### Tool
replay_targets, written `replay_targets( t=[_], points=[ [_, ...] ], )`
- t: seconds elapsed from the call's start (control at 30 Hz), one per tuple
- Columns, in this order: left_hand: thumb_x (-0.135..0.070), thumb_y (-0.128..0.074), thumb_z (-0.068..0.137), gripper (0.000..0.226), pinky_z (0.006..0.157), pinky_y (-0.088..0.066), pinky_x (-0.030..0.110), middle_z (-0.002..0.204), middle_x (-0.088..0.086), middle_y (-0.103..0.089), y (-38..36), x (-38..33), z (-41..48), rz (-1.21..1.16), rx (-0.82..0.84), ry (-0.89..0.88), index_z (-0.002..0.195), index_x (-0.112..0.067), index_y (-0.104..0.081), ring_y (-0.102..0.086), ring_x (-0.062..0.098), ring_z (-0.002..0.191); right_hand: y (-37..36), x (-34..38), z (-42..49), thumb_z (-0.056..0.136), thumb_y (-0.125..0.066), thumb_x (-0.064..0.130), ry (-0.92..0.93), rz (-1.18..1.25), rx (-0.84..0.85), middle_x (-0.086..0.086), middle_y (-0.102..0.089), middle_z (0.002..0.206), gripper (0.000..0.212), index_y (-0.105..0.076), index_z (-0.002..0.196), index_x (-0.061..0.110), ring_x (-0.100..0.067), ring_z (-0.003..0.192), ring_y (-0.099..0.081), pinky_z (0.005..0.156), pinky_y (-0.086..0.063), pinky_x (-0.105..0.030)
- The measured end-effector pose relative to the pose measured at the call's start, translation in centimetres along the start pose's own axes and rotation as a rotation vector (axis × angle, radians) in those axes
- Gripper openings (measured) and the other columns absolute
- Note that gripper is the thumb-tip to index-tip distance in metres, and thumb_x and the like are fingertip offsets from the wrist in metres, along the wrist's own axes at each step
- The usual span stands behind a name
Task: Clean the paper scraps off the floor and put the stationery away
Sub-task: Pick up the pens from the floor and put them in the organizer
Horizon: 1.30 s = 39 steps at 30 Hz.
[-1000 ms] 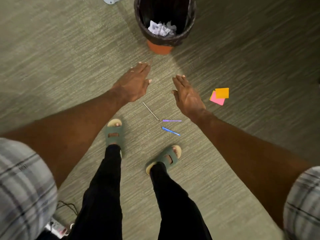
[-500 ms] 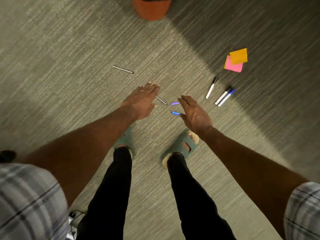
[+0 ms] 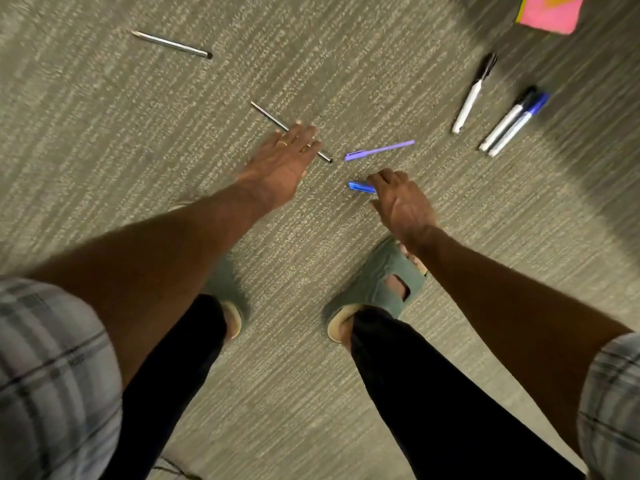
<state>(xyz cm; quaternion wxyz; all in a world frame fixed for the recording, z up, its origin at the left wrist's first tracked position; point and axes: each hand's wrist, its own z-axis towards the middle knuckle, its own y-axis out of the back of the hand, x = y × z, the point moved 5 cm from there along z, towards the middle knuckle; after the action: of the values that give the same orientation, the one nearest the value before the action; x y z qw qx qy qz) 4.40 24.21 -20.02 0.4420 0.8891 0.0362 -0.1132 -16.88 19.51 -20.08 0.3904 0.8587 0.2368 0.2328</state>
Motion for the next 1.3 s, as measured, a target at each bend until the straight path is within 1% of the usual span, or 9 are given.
replay_targets(
  t=[0.13,0.27,0.43,0.57,0.73,0.9,1.03,1.17,1.3],
  points=[
    [0.002,-0.056,0.090,0.060,0.116,-0.035,0.046,0.143,0.012,-0.044,-1.3,1.1,2.6,0.013,-0.156,0.030,0.144,-0.019,-0.041,-0.041,0.032,0.134,-1.8,-1.2,1.7,0.099,-0.049,0.017,0.025,0.051,-0.090,-0.007,-0.059,0.115,0.025,-0.053,0.124,0.020,-0.025,0.101,-0.056,0.081,-0.046,-0.034],
    [-0.001,-0.056,0.092,0.042,0.105,-0.040,0.047,0.125,0.013,-0.054,-0.9,2.3,3.7,0.093,-0.133,0.023,0.131,-0.015,-0.049,-0.051,0.031,0.115,-1.8,-1.4,2.2,0.100,-0.045,0.015,0.067,-0.019,-0.060,-0.008,-0.059,0.116,0.025,-0.054,0.123,0.019,-0.028,0.105,-0.057,0.086,-0.045,-0.039],
    [-0.009,-0.057,0.095,0.037,0.106,-0.043,0.048,0.132,0.014,-0.053,0.4,6.1,2.7,0.243,-0.117,0.019,0.132,-0.009,-0.052,-0.052,0.032,0.122,1.5,-1.5,3.4,0.097,-0.049,0.010,0.103,0.003,-0.143,-0.014,-0.059,0.118,0.029,-0.057,0.125,0.011,-0.033,0.105,-0.056,0.089,-0.048,-0.044],
    [-0.011,-0.051,0.099,0.032,0.102,-0.044,0.046,0.134,0.013,-0.053,1.1,9.4,1.7,0.271,-0.070,-0.008,0.131,-0.012,-0.051,-0.055,0.032,0.121,3.0,-1.2,5.8,0.098,-0.047,0.010,0.153,-0.064,-0.100,-0.013,-0.053,0.132,0.027,-0.057,0.123,0.009,-0.033,0.118,-0.051,0.096,-0.050,-0.046],
    [-0.009,-0.049,0.098,0.031,0.098,-0.046,0.049,0.127,0.016,-0.054,2.7,14.5,0.4,0.205,-0.172,0.156,0.129,-0.007,-0.050,-0.054,0.035,0.116,2.7,-0.6,7.2,0.093,-0.052,0.002,0.113,-0.055,-0.102,-0.009,-0.060,0.111,0.030,-0.055,0.119,0.017,-0.028,0.097,-0.056,0.086,-0.048,-0.040],
    [-0.004,-0.047,0.099,0.047,0.120,-0.030,0.057,0.158,0.022,-0.027,4.9,19.7,1.0,0.174,-0.215,0.367,0.145,0.000,-0.039,-0.028,0.043,0.146,1.8,-1.1,6.5,0.094,-0.053,-0.001,0.063,0.009,-0.124,-0.008,-0.063,0.111,0.033,-0.055,0.121,0.016,-0.026,0.092,-0.055,0.082,-0.048,-0.037],
    [0.003,-0.050,0.096,0.047,0.103,-0.049,0.057,0.148,0.023,-0.036,5.1,20.3,1.5,0.119,-0.210,0.371,0.142,-0.002,-0.039,-0.046,0.045,0.127,0.5,-1.6,6.5,0.099,-0.045,0.005,-0.046,0.108,-0.085,-0.010,-0.054,0.126,0.039,-0.045,0.136,0.017,-0.026,0.108,-0.051,0.097,-0.047,-0.039],
    [0.007,-0.044,0.097,0.046,0.083,-0.055,0.048,0.130,0.022,-0.046,3.8,20.3,0.5,-0.080,-0.305,0.461,0.138,-0.013,-0.037,-0.054,0.034,0.095,-0.4,-1.8,6.7,0.101,-0.039,0.005,-0.074,0.074,-0.016,-0.011,-0.052,0.126,0.036,-0.041,0.136,0.012,-0.022,0.110,-0.050,0.104,-0.045,-0.036],
    [-0.006,-0.038,0.102,0.038,0.091,-0.051,0.041,0.132,0.023,-0.045,3.2,19.8,0.5,-0.246,-0.382,0.652,0.140,-0.002,-0.039,-0.050,0.027,0.099,-0.9,-1.6,7.0,0.097,-0.035,0.002,-0.064,-0.071,-0.002,-0.016,-0.051,0.124,0.036,-0.046,0.131,0.003,-0.027,0.110,-0.050,0.104,-0.045,-0.040]
  ],
)
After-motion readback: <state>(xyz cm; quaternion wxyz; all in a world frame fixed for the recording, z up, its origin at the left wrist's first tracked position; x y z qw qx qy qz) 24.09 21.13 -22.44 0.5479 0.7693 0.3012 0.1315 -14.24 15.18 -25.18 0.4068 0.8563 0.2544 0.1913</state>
